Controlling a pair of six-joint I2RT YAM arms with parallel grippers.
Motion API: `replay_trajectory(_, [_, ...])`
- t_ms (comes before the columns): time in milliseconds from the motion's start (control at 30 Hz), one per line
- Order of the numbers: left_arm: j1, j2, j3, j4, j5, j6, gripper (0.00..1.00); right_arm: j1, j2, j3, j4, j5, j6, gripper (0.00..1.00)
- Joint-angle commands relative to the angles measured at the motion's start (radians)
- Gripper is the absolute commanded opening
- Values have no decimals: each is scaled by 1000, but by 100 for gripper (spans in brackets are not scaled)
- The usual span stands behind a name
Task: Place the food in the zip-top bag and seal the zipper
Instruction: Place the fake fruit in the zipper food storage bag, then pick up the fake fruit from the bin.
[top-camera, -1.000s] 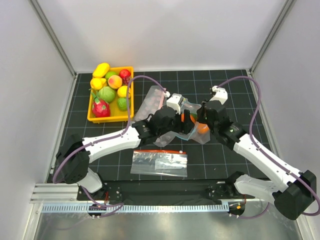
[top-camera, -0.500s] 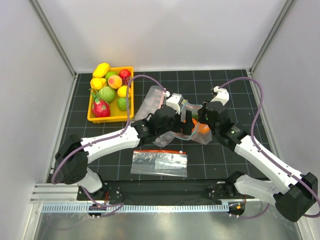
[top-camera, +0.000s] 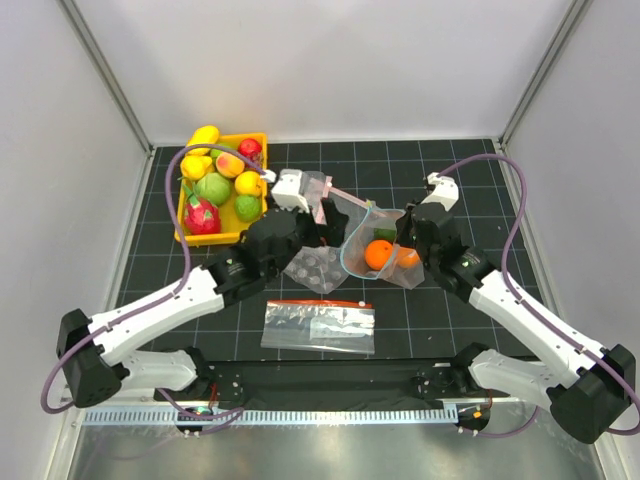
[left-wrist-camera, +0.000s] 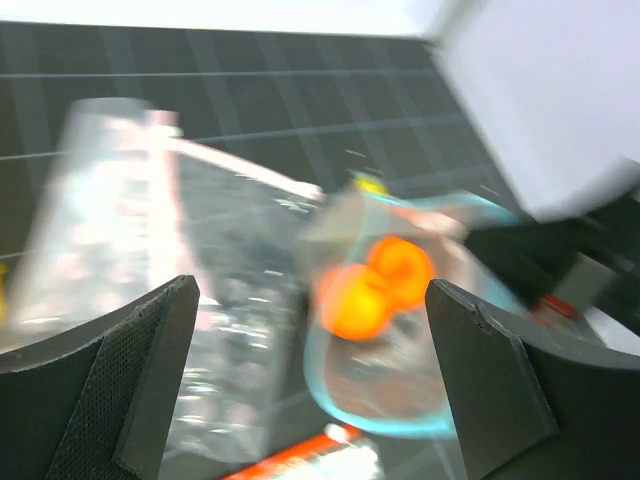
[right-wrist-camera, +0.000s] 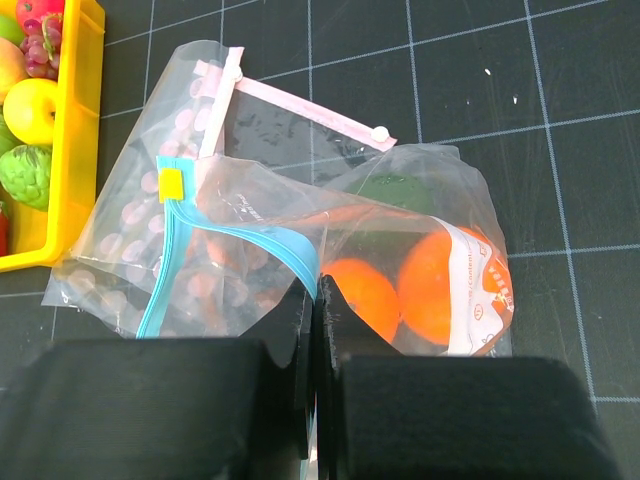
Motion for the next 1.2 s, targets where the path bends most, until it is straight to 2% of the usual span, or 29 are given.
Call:
replay_trajectory(0, [106, -18, -36, -43, -142, -34, 100, -3, -9, 4, 55, 14, 21, 1])
replay_trajectory(133, [275, 5, -36, -113, -126, -82, 100, -3, -1, 7, 55, 6, 21, 1])
replay_trajectory(233, [335, 51, -35, -124, -157, -85, 100, -3, 1, 5, 55, 1, 21, 1])
replay_trajectory(500, [446, 192, 2, -129, -226, -90, 100, -3, -4, 8, 55, -9, 26, 1])
replay_trajectory(767, [544, 445, 138, -178, -229, -94, 100, -3, -24, 4, 53, -2, 21, 1])
replay_trajectory(1000, [663, 545, 178, -170, -94, -119, 100, -3, -19, 5, 56, -6, 21, 1])
replay_trajectory(1167, [688, 620, 221, -162, -11, -102, 100, -3, -18, 5, 55, -12, 21, 1])
